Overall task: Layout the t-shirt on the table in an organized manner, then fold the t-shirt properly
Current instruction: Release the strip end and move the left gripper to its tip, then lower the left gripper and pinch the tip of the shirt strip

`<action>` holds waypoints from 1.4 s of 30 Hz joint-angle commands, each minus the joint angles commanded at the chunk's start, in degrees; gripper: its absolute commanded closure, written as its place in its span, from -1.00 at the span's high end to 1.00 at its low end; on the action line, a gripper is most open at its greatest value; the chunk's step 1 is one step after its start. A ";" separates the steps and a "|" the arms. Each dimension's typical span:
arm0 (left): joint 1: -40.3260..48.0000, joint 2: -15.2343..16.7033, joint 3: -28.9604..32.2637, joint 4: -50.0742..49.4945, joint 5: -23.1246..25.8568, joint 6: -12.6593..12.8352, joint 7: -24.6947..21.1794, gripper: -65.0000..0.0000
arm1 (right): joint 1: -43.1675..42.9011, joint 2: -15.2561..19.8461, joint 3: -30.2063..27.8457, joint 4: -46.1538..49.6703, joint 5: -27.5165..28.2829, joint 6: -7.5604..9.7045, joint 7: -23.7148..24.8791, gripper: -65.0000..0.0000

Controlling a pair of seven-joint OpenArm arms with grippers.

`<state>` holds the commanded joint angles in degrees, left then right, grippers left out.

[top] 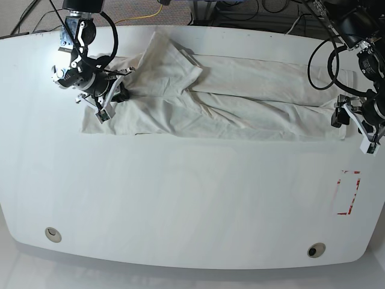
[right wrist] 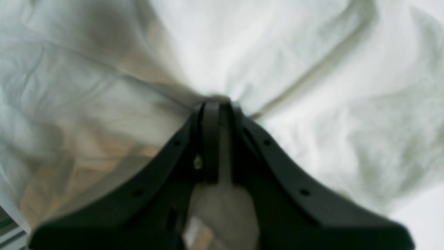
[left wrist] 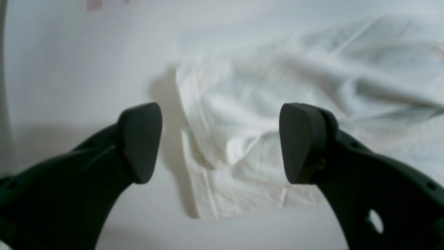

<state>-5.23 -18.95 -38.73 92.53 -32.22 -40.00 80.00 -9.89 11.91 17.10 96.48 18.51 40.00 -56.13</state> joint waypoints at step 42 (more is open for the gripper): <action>0.70 -5.10 10.90 -28.40 0.00 0.00 -15.16 0.54 | 0.88 1.14 0.00 0.00 0.00 0.00 0.00 -0.84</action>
<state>-4.53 -24.04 -27.82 64.13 -32.22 -40.00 64.84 -9.01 13.05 17.10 96.48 18.51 40.00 -56.13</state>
